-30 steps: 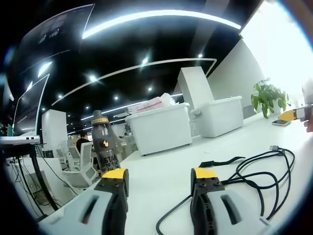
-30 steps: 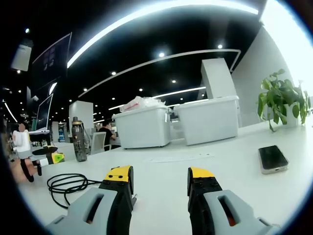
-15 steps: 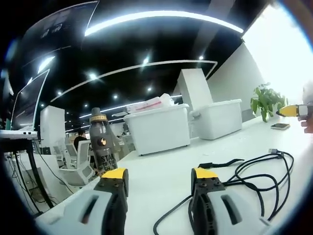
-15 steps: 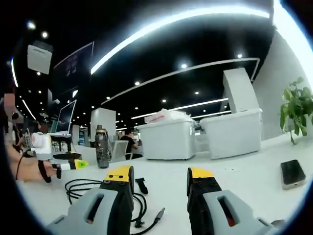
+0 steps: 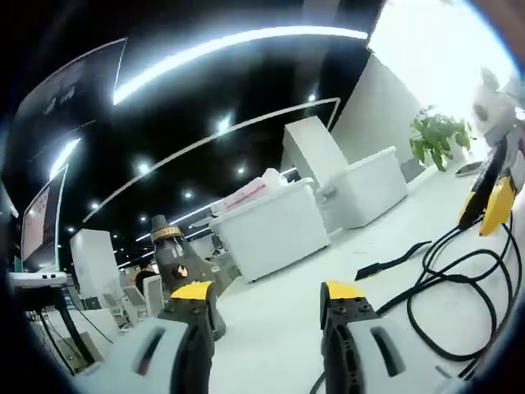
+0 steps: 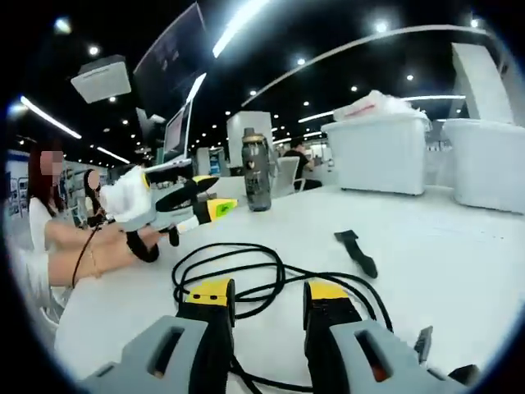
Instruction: Coil the Type-C to USB data cable on the desktop and secure it with Velcro straps.
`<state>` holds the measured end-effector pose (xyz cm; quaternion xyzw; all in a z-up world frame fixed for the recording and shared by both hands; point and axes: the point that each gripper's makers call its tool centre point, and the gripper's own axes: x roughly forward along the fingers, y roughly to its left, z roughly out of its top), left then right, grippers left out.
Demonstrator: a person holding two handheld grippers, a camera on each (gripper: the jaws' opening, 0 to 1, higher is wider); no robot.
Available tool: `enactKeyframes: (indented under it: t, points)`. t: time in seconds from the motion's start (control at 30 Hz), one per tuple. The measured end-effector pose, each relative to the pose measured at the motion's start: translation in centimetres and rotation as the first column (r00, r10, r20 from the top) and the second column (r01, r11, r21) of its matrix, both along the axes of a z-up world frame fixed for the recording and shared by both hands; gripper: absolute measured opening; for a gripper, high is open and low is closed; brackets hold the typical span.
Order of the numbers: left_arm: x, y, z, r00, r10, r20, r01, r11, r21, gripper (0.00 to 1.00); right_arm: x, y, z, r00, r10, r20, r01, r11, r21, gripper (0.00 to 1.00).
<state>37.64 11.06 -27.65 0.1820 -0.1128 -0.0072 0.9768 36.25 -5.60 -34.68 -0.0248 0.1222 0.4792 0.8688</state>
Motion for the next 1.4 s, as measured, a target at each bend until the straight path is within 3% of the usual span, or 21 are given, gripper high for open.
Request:
enactKeyframes:
  t: [0.2, 0.27, 0.33, 0.37, 0.4, 0.47, 0.53, 0.63, 0.8, 0.9, 0.97, 1.03, 1.17, 1.27, 1.37, 1.4]
  points:
    - [-0.2, 0.1, 0.2, 1.0, -0.008, -0.007, 0.008, 0.999, -0.044, 0.52, 2.0, 1.4, -2.0, 0.997, -0.034, -0.069, 0.028, 0.997, -0.074, 0.29]
    - [-0.3, 0.0, 0.3, 1.0, -0.012, -0.004, 0.012, 0.999, -0.049, 0.52, 1.8, 1.6, -2.6, 0.994, -0.032, -0.108, 0.022, 0.996, -0.084, 0.22]
    - [-0.5, -0.1, 0.4, 1.0, -0.017, -0.002, 0.017, 0.999, -0.05, 0.52, 1.8, 1.6, -3.0, 0.993, -0.034, -0.109, 0.023, 0.995, -0.098, 0.2]
    - [-0.5, -0.2, 0.3, 1.0, -0.021, -0.003, 0.02, 0.998, -0.053, 0.52, 1.8, 1.6, -3.0, 0.993, -0.031, -0.111, 0.02, 0.995, -0.1, 0.13]
    - [-0.6, -0.3, 0.3, 1.0, -0.024, -0.005, 0.024, 0.998, -0.056, 0.52, 1.8, 1.6, -2.7, 0.995, -0.033, -0.099, 0.024, 0.995, -0.092, 0.07]
    - [-0.7, -0.5, 0.2, 0.999, -0.038, -0.01, 0.037, 0.996, -0.078, 0.52, 1.9, 1.5, -2.3, 0.997, -0.039, -0.065, 0.032, 0.995, -0.1, 0.05]
    - [-0.8, -0.6, 0.2, 0.999, -0.047, -0.013, 0.046, 0.994, -0.096, 0.52, 2.1, 1.2, -1.6, 0.999, -0.043, 0.01, 0.044, 0.992, -0.119, 0.03]
    - [-1.1, -0.8, 0.2, 0.998, -0.057, -0.016, 0.055, 0.993, -0.105, 0.52, 1.6, 0.6, -0.5, 0.997, -0.044, 0.056, 0.049, 0.994, -0.097, 0.03]
    - [-2.0, -3.0, 1.1, 0.984, -0.175, 0.024, 0.177, 0.971, -0.161, 0.52, 0.5, -2.0, 3.8, 0.967, -0.084, 0.242, 0.096, 0.994, -0.041, 0.02]
    - [-1.8, -3.6, 1.8, 0.976, -0.216, 0.033, 0.218, 0.963, -0.161, 0.54, -0.5, -3.6, 6.3, 0.953, -0.11, 0.284, 0.108, 0.994, 0.022, 0.02]
    - [-2.3, -5.2, 2.0, 0.955, -0.294, 0.042, 0.296, 0.937, -0.187, 0.54, -1.1, -5.0, 7.7, 0.943, -0.13, 0.307, 0.118, 0.991, 0.057, 0.02]
    - [-2.8, -7.2, 2.0, 0.921, -0.388, 0.039, 0.387, 0.896, -0.217, 0.54, -1.9, -6.5, 9.3, 0.929, -0.145, 0.341, 0.111, 0.987, 0.116, 0.02]
    - [-4.0, -10.2, 1.9, 0.877, -0.48, 0.035, 0.478, 0.862, -0.167, 0.54, -3.6, -8.0, 10.8, 0.883, -0.127, 0.452, 0.04, 0.979, 0.198, 0.02]
    - [-4.4, -11.3, 1.5, 0.868, -0.497, 0.018, 0.495, 0.862, -0.111, 0.53, -4.1, -8.4, 10.5, 0.915, -0.11, 0.389, 0.007, 0.966, 0.258, 0.02]
    - [-4.3, -11.7, 0.7, 0.879, -0.476, -0.017, 0.475, 0.879, -0.04, 0.52, -4.3, -8.9, 10.9, 0.912, -0.108, 0.395, 0.001, 0.965, 0.261, 0.02]
    - [-4.2, -11.7, 0.6, 0.885, -0.466, -0.021, 0.465, 0.885, -0.027, 0.5, -4.7, -8.6, 11.2, 0.921, -0.086, 0.381, -0.028, 0.959, 0.283, 0.02]
